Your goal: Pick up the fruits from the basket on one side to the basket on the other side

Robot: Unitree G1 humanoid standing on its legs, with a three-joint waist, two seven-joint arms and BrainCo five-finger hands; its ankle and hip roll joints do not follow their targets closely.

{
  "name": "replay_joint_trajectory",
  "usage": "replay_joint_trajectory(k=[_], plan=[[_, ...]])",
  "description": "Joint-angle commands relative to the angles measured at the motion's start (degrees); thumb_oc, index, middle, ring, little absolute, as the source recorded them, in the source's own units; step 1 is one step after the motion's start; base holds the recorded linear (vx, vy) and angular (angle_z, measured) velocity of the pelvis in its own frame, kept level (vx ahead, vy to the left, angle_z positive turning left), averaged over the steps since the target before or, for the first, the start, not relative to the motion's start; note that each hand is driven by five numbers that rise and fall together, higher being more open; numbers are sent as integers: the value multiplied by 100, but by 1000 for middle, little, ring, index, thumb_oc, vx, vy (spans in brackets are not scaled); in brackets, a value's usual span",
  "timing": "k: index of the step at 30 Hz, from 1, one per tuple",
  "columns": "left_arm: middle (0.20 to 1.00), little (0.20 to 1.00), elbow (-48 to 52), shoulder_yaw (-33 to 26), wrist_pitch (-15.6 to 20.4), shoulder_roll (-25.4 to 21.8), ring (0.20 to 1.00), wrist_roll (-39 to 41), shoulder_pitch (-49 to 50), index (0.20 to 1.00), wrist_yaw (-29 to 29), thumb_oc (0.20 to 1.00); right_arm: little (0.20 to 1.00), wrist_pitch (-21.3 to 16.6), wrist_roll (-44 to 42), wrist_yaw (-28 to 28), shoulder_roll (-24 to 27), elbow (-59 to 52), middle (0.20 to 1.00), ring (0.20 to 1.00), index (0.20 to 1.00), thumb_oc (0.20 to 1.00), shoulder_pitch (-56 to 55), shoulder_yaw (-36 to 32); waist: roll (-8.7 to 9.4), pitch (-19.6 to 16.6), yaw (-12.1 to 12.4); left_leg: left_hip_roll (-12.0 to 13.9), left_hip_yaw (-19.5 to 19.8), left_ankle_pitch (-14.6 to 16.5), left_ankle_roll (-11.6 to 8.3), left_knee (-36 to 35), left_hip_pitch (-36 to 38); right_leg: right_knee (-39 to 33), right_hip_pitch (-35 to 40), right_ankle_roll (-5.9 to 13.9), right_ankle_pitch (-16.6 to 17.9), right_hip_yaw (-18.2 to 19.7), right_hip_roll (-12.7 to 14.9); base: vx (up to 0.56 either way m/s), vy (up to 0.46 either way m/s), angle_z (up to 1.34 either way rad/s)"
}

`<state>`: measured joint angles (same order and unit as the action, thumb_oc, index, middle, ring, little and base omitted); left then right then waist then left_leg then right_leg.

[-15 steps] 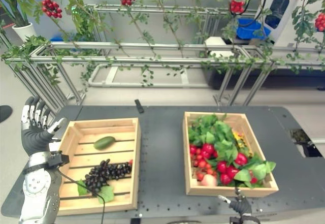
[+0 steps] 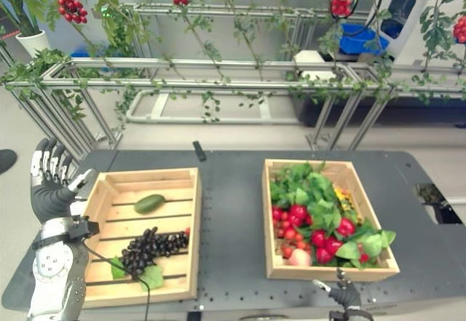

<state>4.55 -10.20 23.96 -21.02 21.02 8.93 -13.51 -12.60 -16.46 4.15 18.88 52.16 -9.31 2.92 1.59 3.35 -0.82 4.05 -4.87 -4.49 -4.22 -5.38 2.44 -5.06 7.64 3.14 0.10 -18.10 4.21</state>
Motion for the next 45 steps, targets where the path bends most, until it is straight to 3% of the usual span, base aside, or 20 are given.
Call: replay_joint_trajectory(k=[1, 7, 12, 15, 16, 17, 20, 27, 35, 44, 45], plan=[[1000, 1000, 84, -157, 185, -202, 1000, -71, -174, 1000, 16, 1000, 1000, -267, -105, 5, 110, -146, 1000, 1000, 1000, 1000, 388, 68, 157, 131, -87, 81, -271, 521, -33, 38, 271, 211, -289, 591, 93, 192, 466, 0, 0, 0], [1000, 1000, 17, -154, 172, -230, 1000, -108, -136, 1000, 2, 1000, 1000, -264, -96, 7, 111, -151, 1000, 1000, 1000, 1000, 363, 71, 153, 134, -89, 82, -283, 532, -28, 38, 288, 194, -272, 587, 87, 213, 458, 0, 0, 0], [1000, 1000, -267, -251, -90, -593, 1000, -1123, -98, 1000, -244, 1000, 1000, -252, -63, -30, 168, -263, 1000, 1000, 1000, 1000, 364, 40, 127, 160, -95, 78, -306, 543, -26, 38, 278, 199, -305, 607, 91, 251, 458, 1, 5, -2], [1000, 1000, -627, -248, -376, -995, 1000, -1976, -244, 1000, -392, 1000, 1000, -248, 18, -70, 274, -419, 1000, 1000, 1000, 1000, 380, 45, 93, 202, -123, 57, -333, 551, -7, 38, 268, 234, -366, 625, 94, 315, 463, 6, 15, -11], [1000, 1000, -864, -169, -606, -1358, 1000, -2488, -433, 1000, -348, 1000, 1000, -218, 69, -114, 339, -515, 1000, 1000, 1000, 1000, 405, 50, 70, 262, -150, 44, -350, 538, 10, 38, 245, 303, -463, 634, 92, 381, 468, -3, 16, -10], [1000, 1000, -886, -152, -602, -1366, 1000, -2496, -461, 1000, -357, 1000, 1000, -215, 70, -115, 333, -517, 1000, 1000, 1000, 1000, 409, 40, 75, 263, -134, 43, -358, 537, 11, 38, 238, 316, -480, 634, 87, 390, 471, -4, 18, -14], [1000, 1000, -1123, 15, -900, -2120, 1000, -3712, -922, 1000, -333, 1000, 1000, -182, 199, -217, 392, -743, 1000, 1000, 1000, 1000, 412, 98, 57, 349, -184, 44, -393, 526, 10, 38, 184, 421, -616, 644, 57, 464, 472, -5, 3, -10], [1000, 1000, -2071, 846, -1409, -3066, 1000, -4757, -2003, 1000, -88, 1000, 1000, -138, 236, -331, 605, -1210, 1000, 1000, 1000, 1000, 491, 136, 55, 697, -356, 69, -441, 469, 43, 144, -71, 698, -1058, 635, 24, 652, 448, -42, -1, -12], [1000, 1000, -3081, 1503, -1736, -3289, 1000, -4792, -2885, 1000, 212, 1000, 1000, -237, -32, -414, 859, -1998, 1000, 1000, 1000, 1000, 749, 58, 163, 1424, -524, 147, -495, 740, 102, 1310, -1186, 1484, -2160, 599, -30, 988, 541, -135, -3, -19], [1000, 1000, -3867, 2016, -1906, -3432, 1000, -4520, -3529, 1000, 565, 1000, 1000, -417, -270, -373, 947, -2731, 1000, 1000, 1000, 1000, 698, -197, 292, 1772, -704, 312, -522, 991, 130, 2281, -2246, 2211, -3240, 535, -140, 1156, 495, -91, -25, -5], [1000, 1000, -3981, 2088, -1989, -3455, 1000, -4428, -3608, 1000, 796, 1000, 1000, -452, -278, -327, 967, -2898, 1000, 1000, 1000, 1000, 681, -276, 342, 1856, -718, 365, -531, 1033, 127, 2451, -2433, 2313, -3410, 526, -133, 1165, 482, -42, -24, -9]])
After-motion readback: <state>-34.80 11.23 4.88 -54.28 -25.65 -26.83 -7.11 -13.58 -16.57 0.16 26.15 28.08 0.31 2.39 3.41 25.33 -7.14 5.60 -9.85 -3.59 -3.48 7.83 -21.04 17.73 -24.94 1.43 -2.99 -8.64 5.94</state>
